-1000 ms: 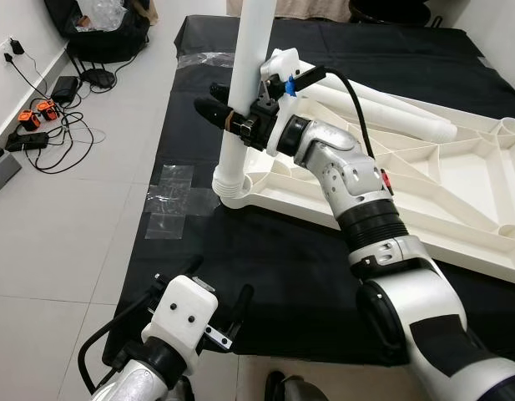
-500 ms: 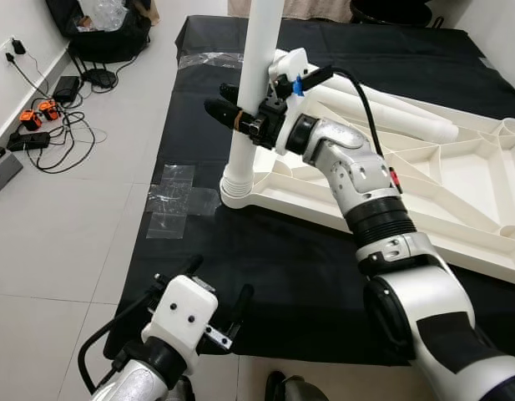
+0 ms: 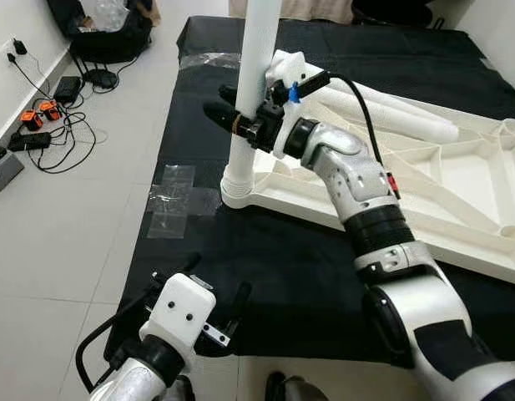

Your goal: Building children table

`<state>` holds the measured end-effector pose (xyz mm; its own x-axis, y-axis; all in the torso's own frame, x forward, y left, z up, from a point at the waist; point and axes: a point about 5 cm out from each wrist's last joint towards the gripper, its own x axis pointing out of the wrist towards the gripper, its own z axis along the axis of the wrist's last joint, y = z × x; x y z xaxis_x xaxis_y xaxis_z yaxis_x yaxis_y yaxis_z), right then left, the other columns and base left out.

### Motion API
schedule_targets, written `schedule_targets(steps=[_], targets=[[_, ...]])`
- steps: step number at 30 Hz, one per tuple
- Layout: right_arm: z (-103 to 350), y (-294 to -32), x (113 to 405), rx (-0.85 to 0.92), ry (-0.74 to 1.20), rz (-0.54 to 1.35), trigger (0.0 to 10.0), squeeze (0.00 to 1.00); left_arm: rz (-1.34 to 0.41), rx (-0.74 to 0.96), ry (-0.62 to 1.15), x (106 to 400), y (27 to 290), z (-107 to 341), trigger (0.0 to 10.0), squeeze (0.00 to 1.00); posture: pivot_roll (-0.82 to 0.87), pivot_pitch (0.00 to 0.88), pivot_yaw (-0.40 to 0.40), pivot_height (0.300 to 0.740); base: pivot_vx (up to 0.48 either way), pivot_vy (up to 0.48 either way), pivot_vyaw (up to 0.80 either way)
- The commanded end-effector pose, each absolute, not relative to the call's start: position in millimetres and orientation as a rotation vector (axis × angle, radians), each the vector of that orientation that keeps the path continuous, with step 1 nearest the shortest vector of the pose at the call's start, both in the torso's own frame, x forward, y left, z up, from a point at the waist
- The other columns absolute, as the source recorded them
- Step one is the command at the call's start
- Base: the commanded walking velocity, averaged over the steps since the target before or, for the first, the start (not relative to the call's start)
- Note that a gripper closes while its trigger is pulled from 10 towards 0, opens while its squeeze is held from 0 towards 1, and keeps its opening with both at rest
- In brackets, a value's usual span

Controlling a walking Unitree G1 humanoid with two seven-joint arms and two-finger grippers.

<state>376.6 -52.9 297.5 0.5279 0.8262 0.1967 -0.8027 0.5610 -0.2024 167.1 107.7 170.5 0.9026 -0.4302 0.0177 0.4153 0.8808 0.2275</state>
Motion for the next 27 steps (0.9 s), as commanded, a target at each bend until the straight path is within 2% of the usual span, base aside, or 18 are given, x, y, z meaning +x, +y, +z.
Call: schedule_targets(steps=[1,6,10,13,14,18,20,24,25,27], targets=[[287.6,-54.3,378.0,-0.104,-0.251,0.936,10.0,0.00,-0.447,0.221,-0.038,166.0,107.3,164.6,10.0,0.00,0.12,0.230,-0.101,0.740,0.000,0.000,0.00],[279.7,-54.0,386.0,-0.121,-0.177,0.793,10.0,0.00,-0.445,0.220,-0.039,166.2,107.1,164.7,10.0,0.00,0.12,0.231,-0.102,0.740,0.000,0.000,0.00],[277.2,-53.5,387.7,-0.119,-0.156,0.767,10.0,0.00,-0.445,0.220,-0.040,166.3,107.0,164.8,10.0,0.00,0.12,0.233,-0.103,0.740,0.000,0.000,0.00],[273.8,-53.0,390.5,-0.100,-0.132,0.713,10.0,0.00,-0.444,0.219,-0.041,166.6,106.7,165.1,10.0,0.00,0.12,0.234,-0.108,0.740,0.000,0.000,0.00],[270.3,-54.7,393.3,-0.067,-0.106,0.630,10.0,0.00,-0.443,0.219,-0.041,166.8,106.7,165.1,10.0,0.00,0.12,0.235,-0.107,0.740,0.000,0.000,0.00],[268.7,-56.1,394.4,-0.053,-0.096,0.588,10.0,0.00,-0.442,0.219,-0.041,166.8,106.8,165.1,10.0,0.00,0.12,0.235,-0.107,0.740,0.000,0.000,0.00],[264.6,-60.5,396.7,-0.002,-0.073,0.466,10.0,0.00,-0.441,0.218,-0.041,167.0,106.8,165.0,10.0,0.00,0.12,0.235,-0.108,0.740,0.000,0.000,0.00],[262.9,-62.9,397.3,0.022,-0.070,0.400,10.0,0.00,-0.441,0.218,-0.042,167.1,106.8,165.0,10.0,0.00,0.12,0.235,-0.108,0.740,0.000,0.000,0.00],[262.5,-72.5,397.2,0.054,-0.096,0.216,10.0,0.00,-0.441,0.219,-0.043,167.2,106.7,164.9,10.0,0.00,0.12,0.234,-0.109,0.740,0.000,0.000,0.00],[262.5,-72.5,397.2,0.054,-0.096,0.216,10.0,0.00,-0.441,0.219,-0.043,167.2,106.7,164.9,10.0,0.00,0.12,0.234,-0.109,0.740,0.000,0.000,0.00]])
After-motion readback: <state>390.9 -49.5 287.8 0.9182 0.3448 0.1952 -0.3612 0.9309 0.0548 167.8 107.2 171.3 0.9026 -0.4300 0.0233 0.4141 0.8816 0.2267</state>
